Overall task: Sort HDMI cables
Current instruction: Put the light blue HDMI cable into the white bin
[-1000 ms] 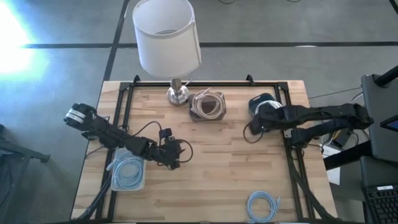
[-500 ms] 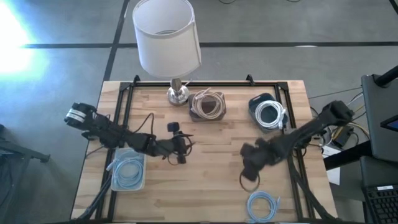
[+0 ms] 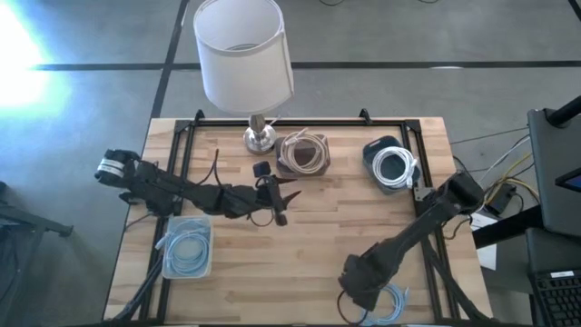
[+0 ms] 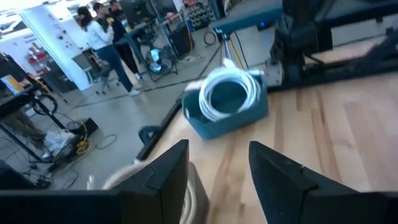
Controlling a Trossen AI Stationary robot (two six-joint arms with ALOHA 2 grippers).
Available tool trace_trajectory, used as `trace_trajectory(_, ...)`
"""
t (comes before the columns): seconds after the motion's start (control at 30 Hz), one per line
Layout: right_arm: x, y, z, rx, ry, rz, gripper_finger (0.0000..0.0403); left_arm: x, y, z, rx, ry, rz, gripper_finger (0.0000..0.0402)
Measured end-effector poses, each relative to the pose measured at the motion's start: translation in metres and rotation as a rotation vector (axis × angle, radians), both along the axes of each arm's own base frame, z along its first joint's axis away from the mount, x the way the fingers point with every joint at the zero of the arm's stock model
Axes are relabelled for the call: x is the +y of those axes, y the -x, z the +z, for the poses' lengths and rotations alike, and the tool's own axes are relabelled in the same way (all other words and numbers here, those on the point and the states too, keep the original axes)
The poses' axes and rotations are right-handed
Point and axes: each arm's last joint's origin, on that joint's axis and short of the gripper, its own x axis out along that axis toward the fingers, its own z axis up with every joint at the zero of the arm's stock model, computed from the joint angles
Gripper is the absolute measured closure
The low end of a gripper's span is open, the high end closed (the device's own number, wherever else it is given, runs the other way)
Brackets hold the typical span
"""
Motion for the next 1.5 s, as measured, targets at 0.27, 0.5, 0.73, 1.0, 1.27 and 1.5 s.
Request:
trace_trajectory(0.27, 0.002, -0.002, -0.031, 0.138, 0.096, 0.061, 0.0256, 0.001, -0.004, 0.012, -0.032, 0.003, -0.008, 0.0229)
trace_trajectory(0.5, 0.002, 0.002, -0.038, 0.187, 0.127, 0.088, 0.0267, 0.002, -0.004, 0.01, -0.014, -0.002, -0.012, 0.0229)
trace_trajectory(0.73, 0.004, 0.003, -0.032, 0.158, 0.098, 0.127, 0.028, 0.002, -0.004, 0.008, 0.006, 0.009, -0.012, 0.0229)
trace_trajectory(1.0, 0.007, 0.008, -0.028, 0.113, 0.106, 0.205, 0.0295, 0.002, -0.003, 0.001, 0.05, 0.046, -0.005, 0.0229)
trace_trajectory(1.27, 0.011, 0.011, -0.045, 0.046, 0.046, 0.299, 0.0302, 0.002, -0.002, -0.003, 0.068, 0.095, 0.007, 0.0229)
trace_trajectory(1.5, 0.006, 0.016, -0.054, 0.024, 0.067, 0.33, 0.0304, 0.002, -0.001, -0.003, 0.066, 0.107, 0.01, 0.0229)
